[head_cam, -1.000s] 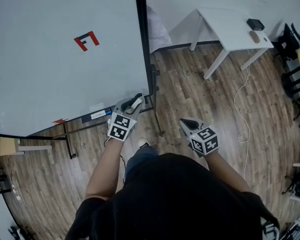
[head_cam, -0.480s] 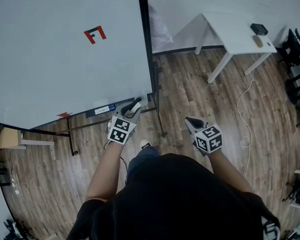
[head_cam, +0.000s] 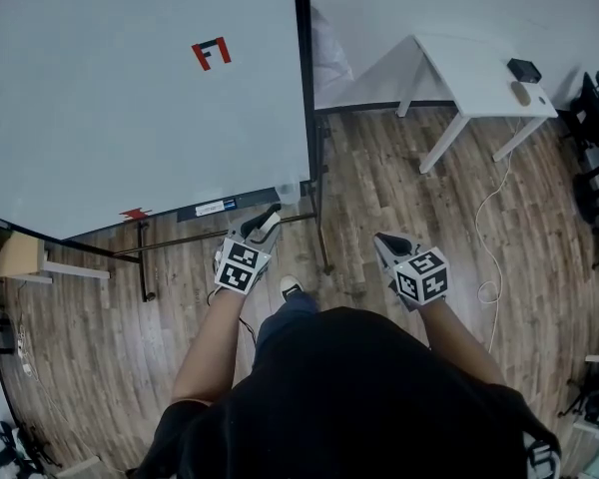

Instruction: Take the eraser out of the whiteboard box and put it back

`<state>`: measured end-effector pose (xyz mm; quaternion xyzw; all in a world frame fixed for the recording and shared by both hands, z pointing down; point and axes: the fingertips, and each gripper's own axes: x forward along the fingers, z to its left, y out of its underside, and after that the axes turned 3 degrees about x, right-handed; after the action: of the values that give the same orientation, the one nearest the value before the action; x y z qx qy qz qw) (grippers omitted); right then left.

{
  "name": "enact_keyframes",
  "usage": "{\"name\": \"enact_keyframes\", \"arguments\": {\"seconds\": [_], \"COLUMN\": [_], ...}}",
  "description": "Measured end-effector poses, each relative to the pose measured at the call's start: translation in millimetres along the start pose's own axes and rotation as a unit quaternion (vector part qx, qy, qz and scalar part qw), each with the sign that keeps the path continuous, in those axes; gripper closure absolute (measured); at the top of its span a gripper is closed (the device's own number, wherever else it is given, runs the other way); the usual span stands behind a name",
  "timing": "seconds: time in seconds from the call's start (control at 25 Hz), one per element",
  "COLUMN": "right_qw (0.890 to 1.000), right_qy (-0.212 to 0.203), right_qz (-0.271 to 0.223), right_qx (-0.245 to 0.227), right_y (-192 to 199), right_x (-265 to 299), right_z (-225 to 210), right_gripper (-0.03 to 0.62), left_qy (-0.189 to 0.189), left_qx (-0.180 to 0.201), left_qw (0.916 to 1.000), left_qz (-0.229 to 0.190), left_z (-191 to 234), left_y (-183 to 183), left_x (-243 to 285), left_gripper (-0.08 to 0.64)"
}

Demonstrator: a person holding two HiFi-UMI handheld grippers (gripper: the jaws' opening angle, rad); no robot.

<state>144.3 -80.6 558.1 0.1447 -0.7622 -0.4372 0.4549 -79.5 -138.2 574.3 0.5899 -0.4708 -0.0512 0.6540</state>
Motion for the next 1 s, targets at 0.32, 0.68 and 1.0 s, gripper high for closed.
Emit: {"name": "enact_keyframes", "arguments": {"seconds": [0.32,0.68,1.0], "right_qw": [1.000,1.000,1.000], "right_qy": [-0.003,-0.007,-0.011], "right_qz": [0.001,-0.002,-0.004], "right_qx": [-0.003,-0.008,-0.012], "right_y": [12.0,20.0,24.6], "right_x": [-12.7,-22.9,-27.5], "right_z": [7.8,18.7,28.0], "right_gripper": [0.598,0.598,0.598], "left_qy": [-0.009,-0.017,-0.027], "left_qx": [-0.006,-0.012,-0.012], "left_qw": [0.9999,0.9998,0.9996], "left_qz": [-0.003,0.000,0.006], "left_z": [-16.7,-31.1,-36.2], "left_y": [11.0,24.3,33.5], "left_x": [-16.3,-32.5,-47.9], "left_gripper": [0.416,0.416,0.416]}}
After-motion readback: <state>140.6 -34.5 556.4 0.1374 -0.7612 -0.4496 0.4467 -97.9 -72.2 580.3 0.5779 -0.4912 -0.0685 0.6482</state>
